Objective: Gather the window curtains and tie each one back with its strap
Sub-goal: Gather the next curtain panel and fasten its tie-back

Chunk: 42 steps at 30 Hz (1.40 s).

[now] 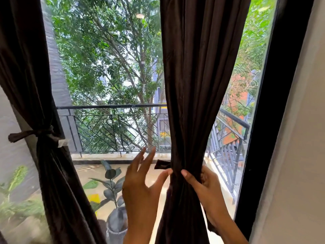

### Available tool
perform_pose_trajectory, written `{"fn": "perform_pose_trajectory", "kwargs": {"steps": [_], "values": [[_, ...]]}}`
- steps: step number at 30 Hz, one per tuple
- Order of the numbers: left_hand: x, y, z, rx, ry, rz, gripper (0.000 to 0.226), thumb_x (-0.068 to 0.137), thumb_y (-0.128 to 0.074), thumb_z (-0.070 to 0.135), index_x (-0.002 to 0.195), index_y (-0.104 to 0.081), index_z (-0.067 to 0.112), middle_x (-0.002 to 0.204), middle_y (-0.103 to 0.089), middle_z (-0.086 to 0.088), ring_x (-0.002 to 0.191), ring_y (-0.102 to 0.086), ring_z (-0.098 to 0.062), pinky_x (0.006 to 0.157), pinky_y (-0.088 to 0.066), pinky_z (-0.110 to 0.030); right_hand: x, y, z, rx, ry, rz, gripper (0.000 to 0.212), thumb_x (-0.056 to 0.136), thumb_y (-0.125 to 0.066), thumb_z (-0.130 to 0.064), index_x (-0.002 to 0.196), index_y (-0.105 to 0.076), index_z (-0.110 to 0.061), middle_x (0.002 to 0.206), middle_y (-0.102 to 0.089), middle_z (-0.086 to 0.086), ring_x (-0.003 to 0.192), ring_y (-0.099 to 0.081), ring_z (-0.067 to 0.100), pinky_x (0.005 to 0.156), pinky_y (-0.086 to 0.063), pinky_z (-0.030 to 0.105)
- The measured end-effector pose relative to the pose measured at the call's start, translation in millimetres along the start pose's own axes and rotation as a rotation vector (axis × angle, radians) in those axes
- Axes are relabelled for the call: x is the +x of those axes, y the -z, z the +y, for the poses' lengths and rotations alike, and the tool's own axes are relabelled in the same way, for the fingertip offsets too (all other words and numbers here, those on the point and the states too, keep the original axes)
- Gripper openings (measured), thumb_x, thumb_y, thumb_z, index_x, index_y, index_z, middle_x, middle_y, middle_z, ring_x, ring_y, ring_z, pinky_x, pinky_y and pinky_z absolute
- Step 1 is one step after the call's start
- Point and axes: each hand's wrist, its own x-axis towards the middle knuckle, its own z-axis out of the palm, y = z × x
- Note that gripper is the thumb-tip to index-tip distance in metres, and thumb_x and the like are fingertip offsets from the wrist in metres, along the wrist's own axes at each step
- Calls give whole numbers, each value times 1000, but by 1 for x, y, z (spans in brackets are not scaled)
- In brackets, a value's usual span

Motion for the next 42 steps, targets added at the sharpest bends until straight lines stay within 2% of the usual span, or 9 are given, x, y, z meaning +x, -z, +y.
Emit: {"fn": "perform_pose_trajectory", "kwargs": {"steps": [3,5,9,13,19,25,29,35,42], "values": [[5,-12,-1,-118,78,-200,33,70,-80,31,96,-68,48,95,-71,20,88,-66,1,72,-51,-19,-4,0,-6,-14,-20,-32,18,79,-74,-13,95,-72,-19,90,-75,-1,87,-71,17,83,-56,42],[2,-20,-1,-139,81,-158,42,70,-81,8,69,-65,47,73,-68,27,67,-65,4,61,-49,-11,-13,0,-6,-68,-28,-65,22,78,-76,-17,99,-71,-23,92,-75,-6,89,-70,10,80,-57,33],[-4,-27,0,-192,127,-68,47,64,-78,-6,66,-64,39,66,-67,24,60,-63,7,59,-47,-7,-38,15,0,-396,3,-95,29,78,-77,-19,95,-65,-38,88,-71,-24,85,-65,-9,71,-48,10],[-7,-36,-3,-199,170,-15,40,64,-78,-5,59,-63,32,58,-66,12,57,-61,4,56,-44,-9,-45,33,-8,-676,40,3,21,71,-82,-19,80,-72,-35,74,-70,-14,74,-65,-1,69,-51,17],[-9,-40,-7,-231,208,16,32,66,-78,-2,58,-62,24,58,-66,6,55,-53,10,55,-41,-12,-45,40,-36,-583,27,47,30,70,-83,-20,64,-63,-42,64,-70,-19,59,-66,-1,64,-58,31],[-18,-44,-5,-264,205,43,29,71,-78,2,59,-61,22,56,-62,6,55,-49,4,56,-42,-18,-48,38,-51,-735,108,260,36,69,-83,-28,54,-51,-31,48,-55,-20,52,-57,-3,58,-44,10],[-25,-46,1,-243,179,53,21,70,-79,3,64,-66,19,60,-64,10,57,-55,0,58,-46,-21,-59,34,-54,-608,154,431,35,62,-87,-29,61,-52,-23,53,-58,-6,55,-61,8,56,-48,23],[-34,-42,10,-217,1,-36,30,70,-67,1,85,-72,27,73,-66,20,68,-61,5,61,-43,-7,-45,6,-53,-188,-22,163,14,73,-80,-11,77,-74,-23,68,-73,-9,66,-71,7,70,-58,24],[-40,-29,9,-224,-6,-197,57,79,-60,-7,105,-54,43,91,-67,25,81,-66,6,68,-53,-19,-24,-7,-39,-13,-118,67,41,94,-47,-2,94,-72,-34,95,-74,-8,95,-68,8,95,-50,32]]}}
